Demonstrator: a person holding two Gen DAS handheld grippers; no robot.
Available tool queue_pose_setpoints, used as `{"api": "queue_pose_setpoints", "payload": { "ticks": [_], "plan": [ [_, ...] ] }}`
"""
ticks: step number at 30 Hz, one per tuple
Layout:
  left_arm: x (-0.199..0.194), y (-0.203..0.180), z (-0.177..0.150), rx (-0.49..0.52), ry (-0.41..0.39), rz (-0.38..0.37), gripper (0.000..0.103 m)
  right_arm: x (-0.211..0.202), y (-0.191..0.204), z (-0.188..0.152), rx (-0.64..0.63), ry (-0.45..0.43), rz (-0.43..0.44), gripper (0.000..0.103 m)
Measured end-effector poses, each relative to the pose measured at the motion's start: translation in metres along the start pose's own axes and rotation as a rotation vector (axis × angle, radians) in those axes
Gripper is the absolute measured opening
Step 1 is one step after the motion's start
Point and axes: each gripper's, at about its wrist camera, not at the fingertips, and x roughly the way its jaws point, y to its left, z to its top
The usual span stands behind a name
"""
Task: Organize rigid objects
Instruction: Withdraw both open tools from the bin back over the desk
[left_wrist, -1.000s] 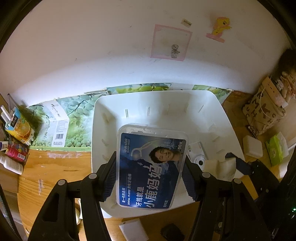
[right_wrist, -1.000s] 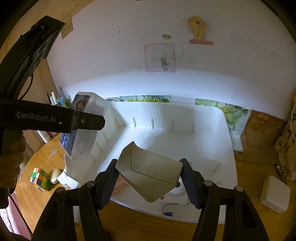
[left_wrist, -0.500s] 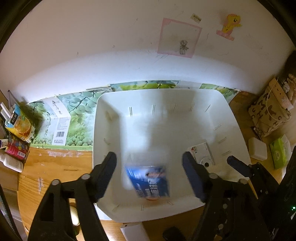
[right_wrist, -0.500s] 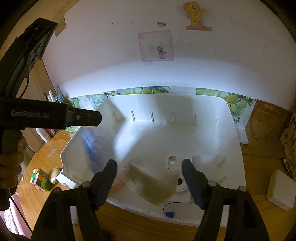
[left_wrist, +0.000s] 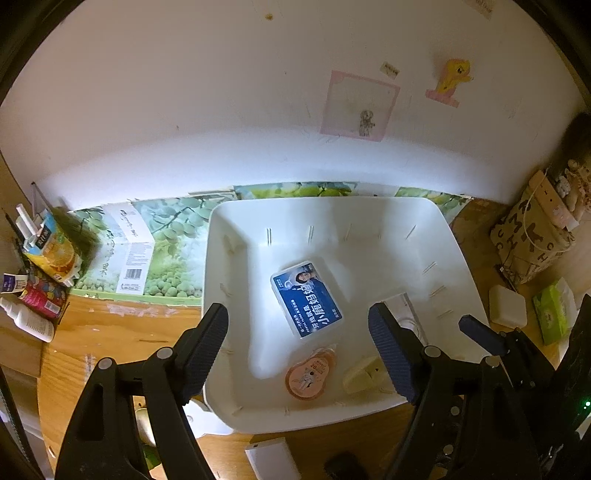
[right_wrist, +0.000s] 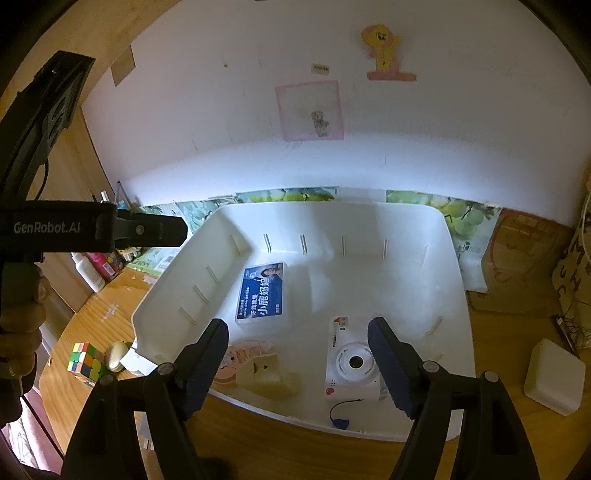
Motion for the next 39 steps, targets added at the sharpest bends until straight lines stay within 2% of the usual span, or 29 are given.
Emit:
{"api": "queue_pose_setpoints", "payload": {
  "ticks": [19, 29, 39],
  "plan": [
    [-0.066, 0.012, -0.032, 0.004, -0.099, -0.003, 0.081, -0.064, 0.022, 0.003, -0.016, -0.123, -0.061, 0.081],
    [-0.097, 0.025, -0.062, -0.001, -0.128, -0.010, 0.081, -0.088, 0.045, -0.030, -0.011, -0.090, -0.072, 0.081],
    [-0.114, 0.039, -0.099, -0.021, -0.106, -0.012, 0.081, -0.110, 0.070, -0.064, -0.022, -0.061, -0.090, 0.081]
  ]
}}
